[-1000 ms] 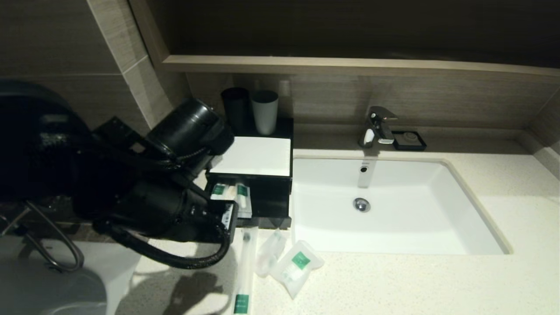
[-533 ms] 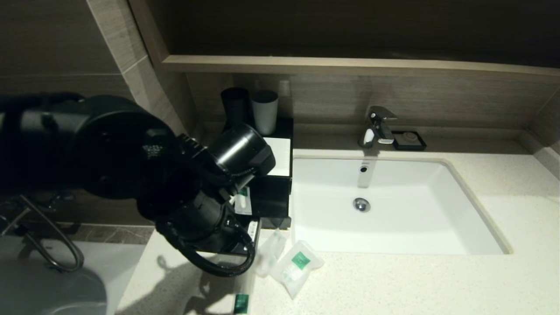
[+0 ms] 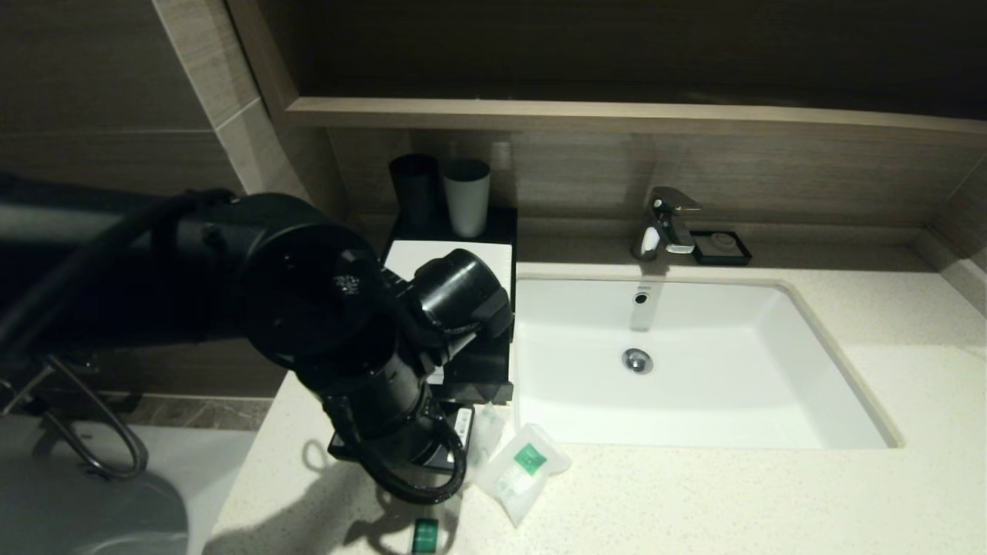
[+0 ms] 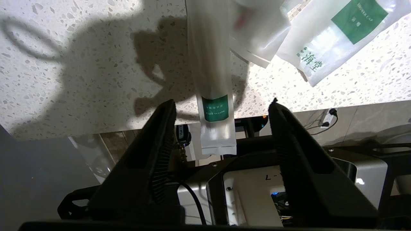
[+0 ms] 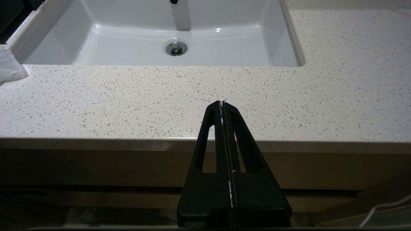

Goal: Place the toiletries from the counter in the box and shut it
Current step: Pick up the bathroom toiletry

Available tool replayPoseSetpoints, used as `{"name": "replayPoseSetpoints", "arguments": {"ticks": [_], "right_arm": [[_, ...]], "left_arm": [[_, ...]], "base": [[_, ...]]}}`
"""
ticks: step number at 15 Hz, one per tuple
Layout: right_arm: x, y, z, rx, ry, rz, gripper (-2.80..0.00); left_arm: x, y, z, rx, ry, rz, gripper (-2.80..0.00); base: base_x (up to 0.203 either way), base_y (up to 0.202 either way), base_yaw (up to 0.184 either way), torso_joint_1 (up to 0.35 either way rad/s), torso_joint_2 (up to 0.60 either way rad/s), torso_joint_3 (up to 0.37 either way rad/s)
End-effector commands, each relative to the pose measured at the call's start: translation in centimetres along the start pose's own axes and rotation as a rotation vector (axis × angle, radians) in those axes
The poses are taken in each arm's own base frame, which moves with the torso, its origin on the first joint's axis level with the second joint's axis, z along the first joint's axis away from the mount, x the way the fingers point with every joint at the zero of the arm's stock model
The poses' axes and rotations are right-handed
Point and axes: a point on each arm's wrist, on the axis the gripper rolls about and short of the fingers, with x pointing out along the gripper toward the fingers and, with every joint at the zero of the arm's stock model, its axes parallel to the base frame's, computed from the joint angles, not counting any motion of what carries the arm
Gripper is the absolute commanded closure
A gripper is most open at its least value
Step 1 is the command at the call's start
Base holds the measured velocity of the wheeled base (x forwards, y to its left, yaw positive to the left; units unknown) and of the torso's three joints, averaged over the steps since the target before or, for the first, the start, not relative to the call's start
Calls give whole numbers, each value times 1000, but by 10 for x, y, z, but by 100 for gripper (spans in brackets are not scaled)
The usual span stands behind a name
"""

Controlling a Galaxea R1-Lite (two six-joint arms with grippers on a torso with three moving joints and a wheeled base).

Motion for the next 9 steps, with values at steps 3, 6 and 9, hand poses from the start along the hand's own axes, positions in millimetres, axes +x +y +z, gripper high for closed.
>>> {"name": "replayPoseSetpoints", "arguments": {"ticks": [3, 6, 9], "right_arm": [[0, 0, 0, 0, 1, 0, 0], [0, 0, 0, 0, 1, 0, 0], [0, 0, 0, 0, -1, 0, 0]], "left_arm": [[17, -1, -2, 11, 66, 36, -280], [17, 0, -4, 31, 85, 35, -280], [19, 3, -9, 106, 105, 44, -280]], "base": [[0, 0, 0, 0, 0, 0], [0, 0, 0, 0, 0, 0], [0, 0, 0, 0, 0, 0]]}}
